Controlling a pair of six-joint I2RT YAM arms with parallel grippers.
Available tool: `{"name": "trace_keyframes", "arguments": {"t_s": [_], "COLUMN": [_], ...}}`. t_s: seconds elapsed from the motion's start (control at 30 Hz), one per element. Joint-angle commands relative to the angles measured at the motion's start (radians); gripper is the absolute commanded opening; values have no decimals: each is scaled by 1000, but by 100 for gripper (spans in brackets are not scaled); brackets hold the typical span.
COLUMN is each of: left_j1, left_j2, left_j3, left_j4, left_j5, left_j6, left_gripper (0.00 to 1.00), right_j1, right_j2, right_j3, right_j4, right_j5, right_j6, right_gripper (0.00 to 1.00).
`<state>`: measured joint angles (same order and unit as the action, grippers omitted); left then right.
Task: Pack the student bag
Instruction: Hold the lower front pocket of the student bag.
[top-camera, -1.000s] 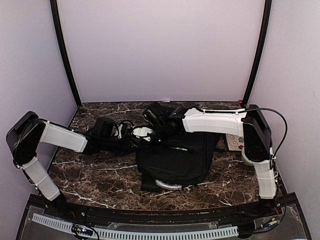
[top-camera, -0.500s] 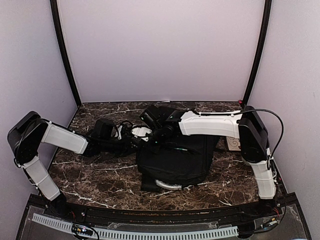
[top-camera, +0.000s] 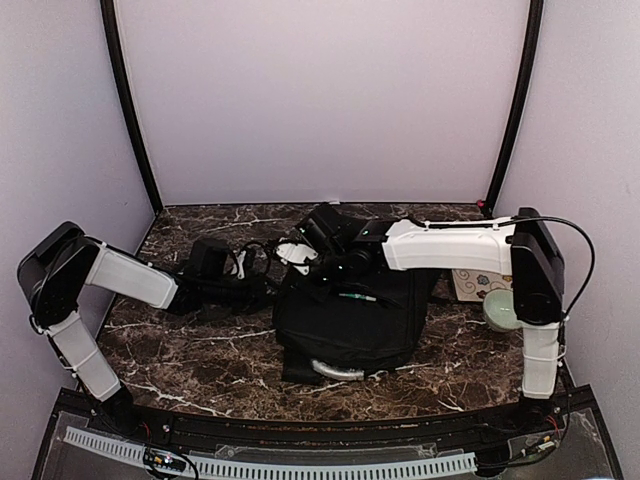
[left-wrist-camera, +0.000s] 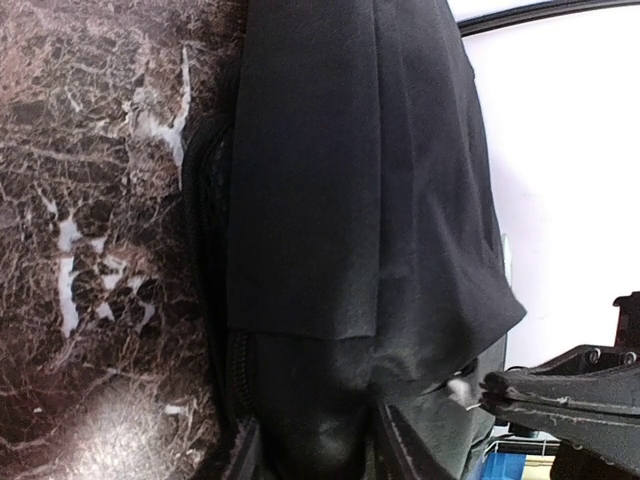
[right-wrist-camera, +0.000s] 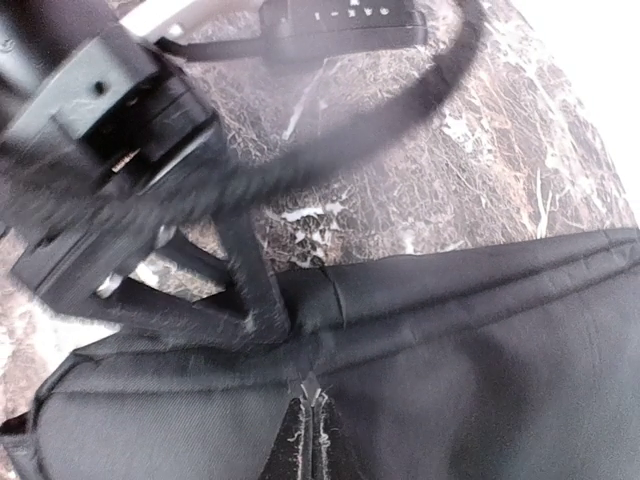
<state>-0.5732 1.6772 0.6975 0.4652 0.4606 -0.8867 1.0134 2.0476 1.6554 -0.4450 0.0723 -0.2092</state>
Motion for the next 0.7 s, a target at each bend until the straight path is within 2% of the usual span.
{"name": "trace_keyframes", "arguments": {"t_s": [0.0, 0.2, 0.33, 0.47, 0.57, 0.67], "left_j1": [3, 3, 2, 1, 0, -3], "left_j2": [15, 79, 120, 145, 148, 147], "left_j3": [5, 52, 74, 78, 75, 76], "left_j4": [119, 200, 234, 289, 322, 340], "left_j5": [33, 86, 109, 142, 156, 163], "left_j6": [-31, -85, -114, -149, -159, -157], "left_gripper": [42, 44, 44, 37, 30, 22], "right_j1": [-44, -114, -132, -127, -117, -107], "right_j2": [-113, -155, -145, -110, -65, -23], "right_j3": [-95, -171, -163, -113, -57, -17], "right_j4": [82, 148, 141, 105, 57, 22], "right_j5": [-86, -242, -322, -367, -391, -390], "right_j6": [70, 135, 127, 111, 93, 87], "right_gripper": [0, 0, 0, 22, 30, 32]}}
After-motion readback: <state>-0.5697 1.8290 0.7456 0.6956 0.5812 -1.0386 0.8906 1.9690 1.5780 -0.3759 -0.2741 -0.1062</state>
